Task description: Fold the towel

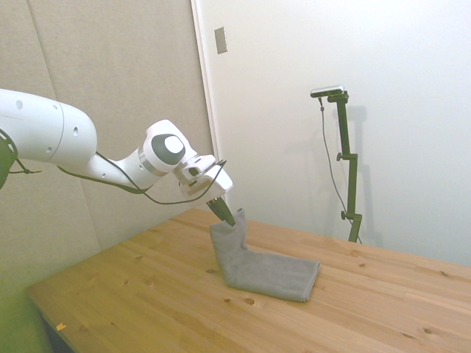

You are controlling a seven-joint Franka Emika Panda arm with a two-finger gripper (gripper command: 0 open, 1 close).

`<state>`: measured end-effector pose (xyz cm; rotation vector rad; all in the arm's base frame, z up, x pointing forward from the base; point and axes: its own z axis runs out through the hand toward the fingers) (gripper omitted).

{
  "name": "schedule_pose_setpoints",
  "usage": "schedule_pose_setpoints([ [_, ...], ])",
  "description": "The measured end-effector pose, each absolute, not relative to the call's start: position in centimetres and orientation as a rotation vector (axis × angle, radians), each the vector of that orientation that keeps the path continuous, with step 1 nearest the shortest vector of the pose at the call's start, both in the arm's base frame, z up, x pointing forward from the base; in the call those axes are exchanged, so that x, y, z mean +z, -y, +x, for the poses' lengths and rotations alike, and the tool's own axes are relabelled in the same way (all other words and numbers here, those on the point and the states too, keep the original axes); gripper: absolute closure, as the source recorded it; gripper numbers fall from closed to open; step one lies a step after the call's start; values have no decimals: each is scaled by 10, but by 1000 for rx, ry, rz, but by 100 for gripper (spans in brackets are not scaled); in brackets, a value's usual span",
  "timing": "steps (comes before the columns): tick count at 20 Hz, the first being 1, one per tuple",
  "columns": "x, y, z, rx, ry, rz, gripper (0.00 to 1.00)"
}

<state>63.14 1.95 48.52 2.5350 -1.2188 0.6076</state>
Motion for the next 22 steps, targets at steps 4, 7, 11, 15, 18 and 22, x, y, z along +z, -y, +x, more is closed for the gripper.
schedule_pose_setpoints([
  [4,496,9,637,523,1219,2675,100],
  [7,502,36,644,410,1171,2839,100],
  [11,503,60,653,205,1064,3027,100],
  [15,511,82,663,153,1020,3047,100],
  [18,517,101,666,155,1028,3057,100],
  [22,521,126,668,148,1049,3052,100],
])
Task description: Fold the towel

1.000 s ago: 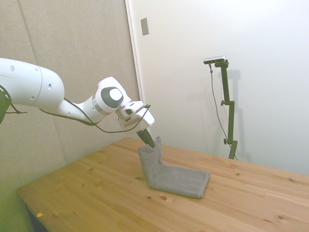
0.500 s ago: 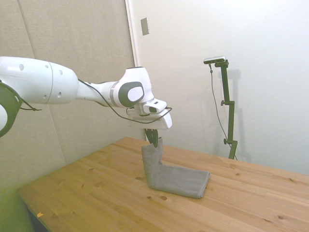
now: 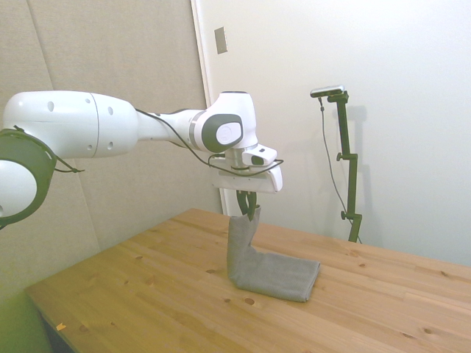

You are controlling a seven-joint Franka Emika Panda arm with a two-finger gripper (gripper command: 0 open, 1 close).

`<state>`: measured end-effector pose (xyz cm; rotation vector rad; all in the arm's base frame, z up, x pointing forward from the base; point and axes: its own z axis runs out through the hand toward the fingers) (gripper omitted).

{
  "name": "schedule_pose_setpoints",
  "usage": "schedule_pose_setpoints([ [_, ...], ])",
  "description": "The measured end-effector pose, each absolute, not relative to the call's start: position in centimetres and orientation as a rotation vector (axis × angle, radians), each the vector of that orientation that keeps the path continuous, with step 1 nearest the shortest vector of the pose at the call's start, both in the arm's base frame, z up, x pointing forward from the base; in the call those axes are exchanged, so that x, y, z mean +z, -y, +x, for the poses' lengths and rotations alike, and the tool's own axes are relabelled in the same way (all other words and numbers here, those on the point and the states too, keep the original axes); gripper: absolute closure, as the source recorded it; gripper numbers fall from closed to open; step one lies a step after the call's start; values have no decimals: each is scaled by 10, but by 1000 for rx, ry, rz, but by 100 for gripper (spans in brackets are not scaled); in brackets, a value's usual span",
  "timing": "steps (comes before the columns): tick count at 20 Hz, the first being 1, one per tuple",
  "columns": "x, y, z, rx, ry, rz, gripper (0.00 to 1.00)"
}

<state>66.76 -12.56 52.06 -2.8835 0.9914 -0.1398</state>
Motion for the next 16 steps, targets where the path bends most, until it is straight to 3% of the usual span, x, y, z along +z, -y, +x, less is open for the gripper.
schedule_pose_setpoints([
  [6,537,169,662,-174,-1066,-2843,100],
  [7,534,177,662,-175,-1086,-2841,0],
  [12,516,202,670,-164,-1144,-2839,0],
  [16,524,210,675,-202,-1155,-2835,0],
])
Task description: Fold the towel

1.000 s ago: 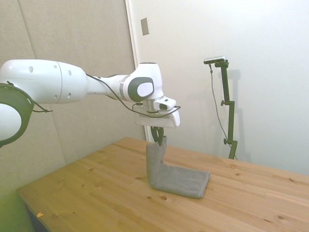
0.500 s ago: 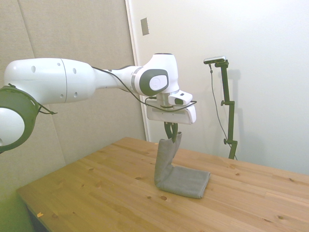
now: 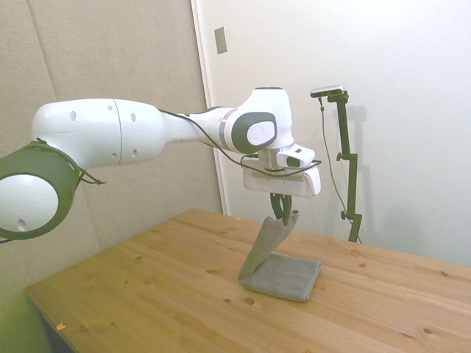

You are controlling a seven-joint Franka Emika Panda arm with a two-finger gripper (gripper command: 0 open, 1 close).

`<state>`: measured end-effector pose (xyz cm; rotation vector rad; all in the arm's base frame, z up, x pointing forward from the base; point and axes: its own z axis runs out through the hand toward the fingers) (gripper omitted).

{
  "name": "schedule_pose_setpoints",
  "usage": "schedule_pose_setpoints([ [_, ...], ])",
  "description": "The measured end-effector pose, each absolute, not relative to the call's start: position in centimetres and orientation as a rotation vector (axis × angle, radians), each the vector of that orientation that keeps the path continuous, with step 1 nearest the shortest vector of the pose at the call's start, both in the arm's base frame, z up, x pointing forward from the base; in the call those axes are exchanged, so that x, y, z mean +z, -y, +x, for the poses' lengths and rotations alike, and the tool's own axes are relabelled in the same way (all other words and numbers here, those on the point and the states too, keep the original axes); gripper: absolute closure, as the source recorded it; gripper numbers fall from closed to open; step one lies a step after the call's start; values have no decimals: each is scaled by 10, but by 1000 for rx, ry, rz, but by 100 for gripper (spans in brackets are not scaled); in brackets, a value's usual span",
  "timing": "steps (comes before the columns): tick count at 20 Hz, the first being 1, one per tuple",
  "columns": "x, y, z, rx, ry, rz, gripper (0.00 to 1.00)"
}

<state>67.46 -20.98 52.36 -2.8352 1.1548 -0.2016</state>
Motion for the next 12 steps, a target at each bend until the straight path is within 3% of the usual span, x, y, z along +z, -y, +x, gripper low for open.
schedule_pose_setpoints([
  [12,546,212,670,-211,-1196,-2814,0],
])
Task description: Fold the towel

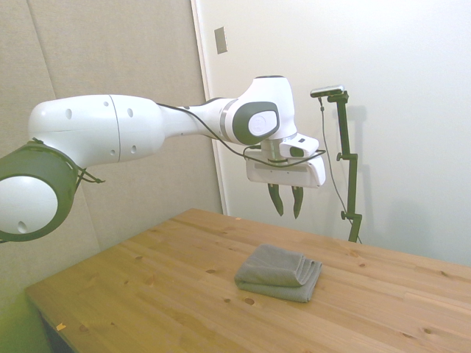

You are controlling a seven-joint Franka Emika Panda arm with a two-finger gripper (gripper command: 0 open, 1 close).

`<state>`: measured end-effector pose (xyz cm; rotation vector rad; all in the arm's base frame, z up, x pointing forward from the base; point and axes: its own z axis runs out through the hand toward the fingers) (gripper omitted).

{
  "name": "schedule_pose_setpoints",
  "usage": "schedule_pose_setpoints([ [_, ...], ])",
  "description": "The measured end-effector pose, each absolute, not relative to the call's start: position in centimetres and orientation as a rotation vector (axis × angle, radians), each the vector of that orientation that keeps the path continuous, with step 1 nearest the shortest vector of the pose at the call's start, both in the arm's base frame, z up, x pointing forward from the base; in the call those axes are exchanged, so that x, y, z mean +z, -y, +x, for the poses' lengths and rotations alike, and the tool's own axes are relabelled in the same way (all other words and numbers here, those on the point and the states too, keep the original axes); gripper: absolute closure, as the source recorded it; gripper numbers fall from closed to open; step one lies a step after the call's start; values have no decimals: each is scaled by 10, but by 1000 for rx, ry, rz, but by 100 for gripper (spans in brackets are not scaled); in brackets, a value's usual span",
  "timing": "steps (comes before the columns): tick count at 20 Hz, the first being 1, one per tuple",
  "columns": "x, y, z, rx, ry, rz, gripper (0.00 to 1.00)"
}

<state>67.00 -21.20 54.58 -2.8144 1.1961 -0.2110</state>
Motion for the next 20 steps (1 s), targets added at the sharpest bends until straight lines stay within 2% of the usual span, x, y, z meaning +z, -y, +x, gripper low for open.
schedule_pose_setpoints([
  [3,565,189,660,-159,-1342,-2787,0],
  [7,615,111,629,-193,-1494,-2716,0],
  [11,659,5,569,-281,-1511,-2737,0],
  [13,671,-24,531,-300,-1491,-2752,0],
  [17,669,-33,457,-246,-1481,-2782,0],
  [20,625,-36,432,-190,-1482,-2808,0],
])
